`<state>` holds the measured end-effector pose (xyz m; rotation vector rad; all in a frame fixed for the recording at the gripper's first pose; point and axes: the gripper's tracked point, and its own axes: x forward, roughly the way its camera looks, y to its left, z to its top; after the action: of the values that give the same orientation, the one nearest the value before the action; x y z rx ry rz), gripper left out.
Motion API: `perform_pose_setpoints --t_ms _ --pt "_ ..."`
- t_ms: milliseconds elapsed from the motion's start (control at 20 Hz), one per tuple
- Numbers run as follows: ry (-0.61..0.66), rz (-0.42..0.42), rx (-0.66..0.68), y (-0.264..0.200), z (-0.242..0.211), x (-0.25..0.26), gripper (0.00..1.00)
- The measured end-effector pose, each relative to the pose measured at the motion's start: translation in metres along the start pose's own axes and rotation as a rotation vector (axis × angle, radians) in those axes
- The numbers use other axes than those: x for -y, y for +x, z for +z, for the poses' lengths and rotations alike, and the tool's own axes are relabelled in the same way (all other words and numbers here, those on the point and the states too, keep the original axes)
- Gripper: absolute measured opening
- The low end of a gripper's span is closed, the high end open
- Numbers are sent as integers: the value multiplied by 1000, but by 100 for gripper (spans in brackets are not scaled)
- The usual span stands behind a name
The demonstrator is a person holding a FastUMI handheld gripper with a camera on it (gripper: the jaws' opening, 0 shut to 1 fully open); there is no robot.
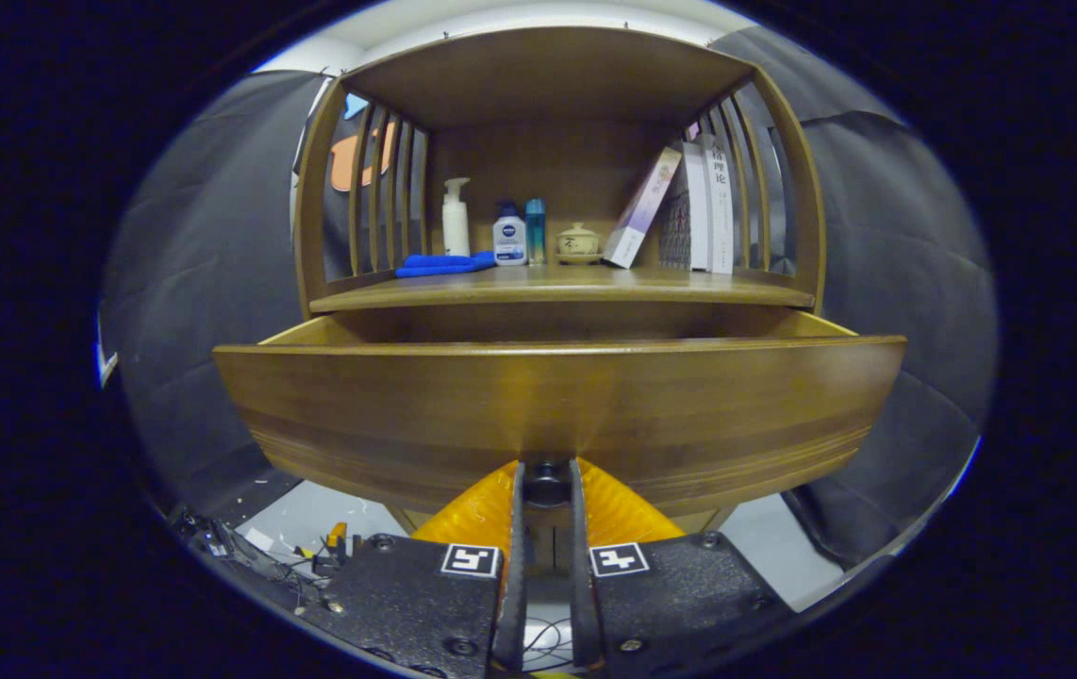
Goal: Pull open the drawer, take out the items inside it, and place them on the countertop above the cabinet.
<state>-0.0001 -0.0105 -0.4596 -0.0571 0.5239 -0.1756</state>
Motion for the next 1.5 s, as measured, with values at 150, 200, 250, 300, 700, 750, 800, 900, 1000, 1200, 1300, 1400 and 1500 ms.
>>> perform_pose_setpoints --t_ms 150,200,250,300,700,750,800,900,1000,1200,1300,1400,1500 --pt "3 12 -5 -12 -4 0 22" --pt "5 15 -5 -17 -6 0 22" --pt "5 19 -2 -18 -10 -1 22" --pt "1 23 -3 -21 -14 -1 22" --pt "-43 69 -47 -56 -34 -6 22" --pt "-49 77 -54 -61 -38 -7 22" --pt "-54 84 -61 -65 -40 -9 22" --pt "-69 91 -69 -69 -42 -9 22" --pt "-71 93 -73 -71 -43 -9 22" --pt "-95 92 -89 -72 -43 -9 24" --pt "-116 94 -119 -77 -46 -7 30" --pt "-122 117 -152 -87 -46 -11 37" --pt "-106 171 -166 -99 -35 -20 48"
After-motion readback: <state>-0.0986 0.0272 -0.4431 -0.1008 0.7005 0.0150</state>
